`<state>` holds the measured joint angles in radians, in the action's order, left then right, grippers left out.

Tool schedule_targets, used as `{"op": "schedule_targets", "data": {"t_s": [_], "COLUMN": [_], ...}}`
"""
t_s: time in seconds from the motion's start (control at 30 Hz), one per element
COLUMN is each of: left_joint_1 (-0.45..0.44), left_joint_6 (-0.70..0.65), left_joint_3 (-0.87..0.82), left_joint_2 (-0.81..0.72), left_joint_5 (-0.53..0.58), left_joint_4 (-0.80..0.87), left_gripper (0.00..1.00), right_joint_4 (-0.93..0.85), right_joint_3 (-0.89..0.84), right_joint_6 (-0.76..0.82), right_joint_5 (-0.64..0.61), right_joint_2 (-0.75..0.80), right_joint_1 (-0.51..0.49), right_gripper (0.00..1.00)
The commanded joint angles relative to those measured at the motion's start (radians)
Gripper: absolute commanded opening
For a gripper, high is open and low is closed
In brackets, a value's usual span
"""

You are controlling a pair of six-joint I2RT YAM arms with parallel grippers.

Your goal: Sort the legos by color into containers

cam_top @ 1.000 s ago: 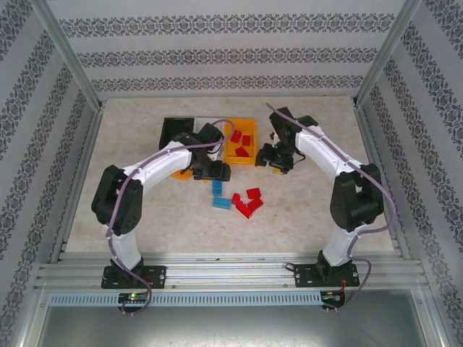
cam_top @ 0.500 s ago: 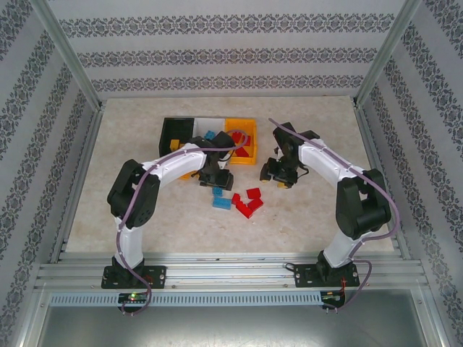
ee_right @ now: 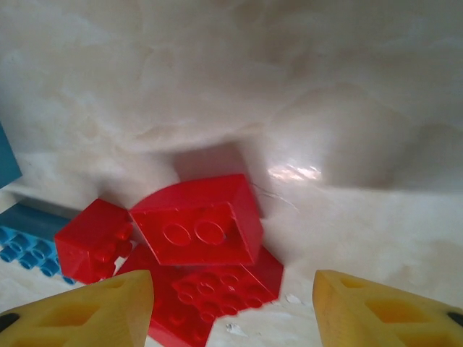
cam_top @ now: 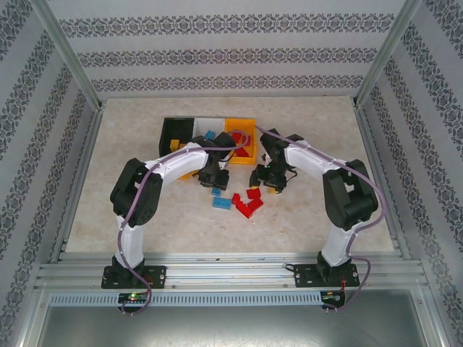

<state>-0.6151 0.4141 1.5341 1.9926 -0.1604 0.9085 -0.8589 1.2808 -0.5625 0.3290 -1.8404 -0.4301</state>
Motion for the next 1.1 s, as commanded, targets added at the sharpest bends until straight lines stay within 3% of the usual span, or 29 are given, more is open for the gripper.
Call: {"op": "schedule_targets", "data": {"t_s": [0.0, 0.47, 0.57, 0.8, 1.07], "left_joint_1": [0.016, 0.204, 0.237, 0.266, 0.28], "left_joint_6": [-0.02, -0.079, -0.087, -0.115, -0.138], "left_joint_3": [0.033, 0.154, 0.216, 0.414, 0.698], "left_joint_2": [-0.056, -0.109, -0.066, 0.094, 0.338], "left_joint_5": [0.033, 0.001, -0.01, -0.011, 0.013], "left_joint_4": [0.071, 0.118, 0.121, 0.136, 0.182], "left_gripper": [0.24, 0.24, 0.24, 0.25, 0.3], "right_joint_4": [-0.022, -0.073, -0.09, -0.119, -0.149], "right_joint_3": [0.052, 0.137, 0.151, 0.172, 0.109], "right_joint_6": [0.034, 0.043, 0.023, 0.009, 0.007], "right_joint_5": [-0.024, -0.115, -0.149, -0.179, -0.183], "right_joint_2": [-0.048, -0.194, -0.211, -0.198, -0.069], "right_joint_1": [-0.036, -0.096, -0.095, -0.084, -0.036], "right_gripper": [0.62, 0.61, 0.6, 0.47, 0.45]}}
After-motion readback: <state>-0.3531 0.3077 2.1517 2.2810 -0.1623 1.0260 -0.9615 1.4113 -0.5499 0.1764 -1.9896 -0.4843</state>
